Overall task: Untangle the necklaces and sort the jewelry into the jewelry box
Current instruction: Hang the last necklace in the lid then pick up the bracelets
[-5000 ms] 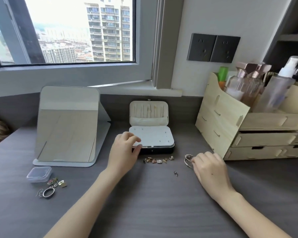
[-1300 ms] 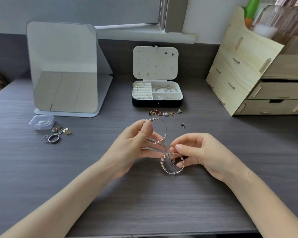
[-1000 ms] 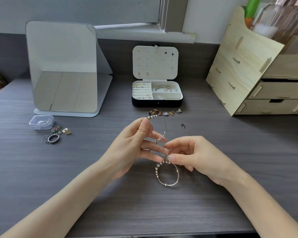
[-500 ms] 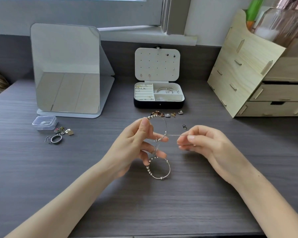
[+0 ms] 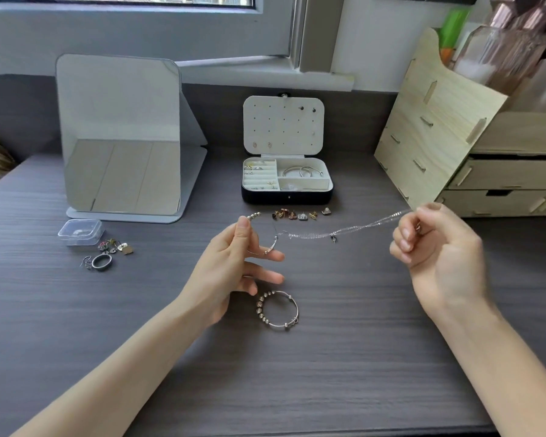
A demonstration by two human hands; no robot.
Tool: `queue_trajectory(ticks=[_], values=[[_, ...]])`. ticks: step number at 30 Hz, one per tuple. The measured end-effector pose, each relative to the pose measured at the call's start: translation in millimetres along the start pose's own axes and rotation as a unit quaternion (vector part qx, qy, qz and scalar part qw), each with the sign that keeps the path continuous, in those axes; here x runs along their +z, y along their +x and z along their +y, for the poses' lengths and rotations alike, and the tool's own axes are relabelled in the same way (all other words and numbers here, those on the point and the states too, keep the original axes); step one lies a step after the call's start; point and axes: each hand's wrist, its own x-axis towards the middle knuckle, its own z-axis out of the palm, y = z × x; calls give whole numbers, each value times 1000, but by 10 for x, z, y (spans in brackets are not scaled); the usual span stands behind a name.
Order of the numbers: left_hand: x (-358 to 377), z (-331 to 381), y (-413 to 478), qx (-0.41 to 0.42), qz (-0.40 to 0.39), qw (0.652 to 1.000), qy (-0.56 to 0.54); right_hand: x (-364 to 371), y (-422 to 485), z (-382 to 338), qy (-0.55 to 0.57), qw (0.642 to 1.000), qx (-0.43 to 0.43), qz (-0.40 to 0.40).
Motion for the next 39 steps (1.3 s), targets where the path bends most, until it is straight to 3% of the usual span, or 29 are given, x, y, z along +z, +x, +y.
queue_trajectory(ticks=[6,10,12,16,17,19,22,24,31,36,39], values=[[-64,5,126,3,27,992,126,200,98,-264,-41,996,-45,-72],[-97,79,218,-16,17,952,306,350,279,-476,-106,985,-64,-124],[-115,156,253,-28,8,913,407,431,377,-563,-191,968,-67,-146],[-133,407,385,69,119,738,661,600,563,-697,-260,951,-78,-152],[-106,494,424,102,134,726,667,643,607,-729,-258,950,-77,-157],[-19,678,516,180,106,782,587,736,687,-790,-255,948,-71,-176],[192,967,661,211,-63,910,351,885,790,-857,-259,940,-60,-215],[322,1113,733,191,-153,944,220,979,862,-874,-258,936,-61,-231],[285,1346,1077,183,-148,969,74,1086,1228,-945,-240,951,-66,-184],[76,1422,1302,182,-85,973,115,938,1373,-925,-267,950,-67,-147],[30,1512,1387,194,-58,970,136,854,1394,-867,-367,916,-51,-154]])
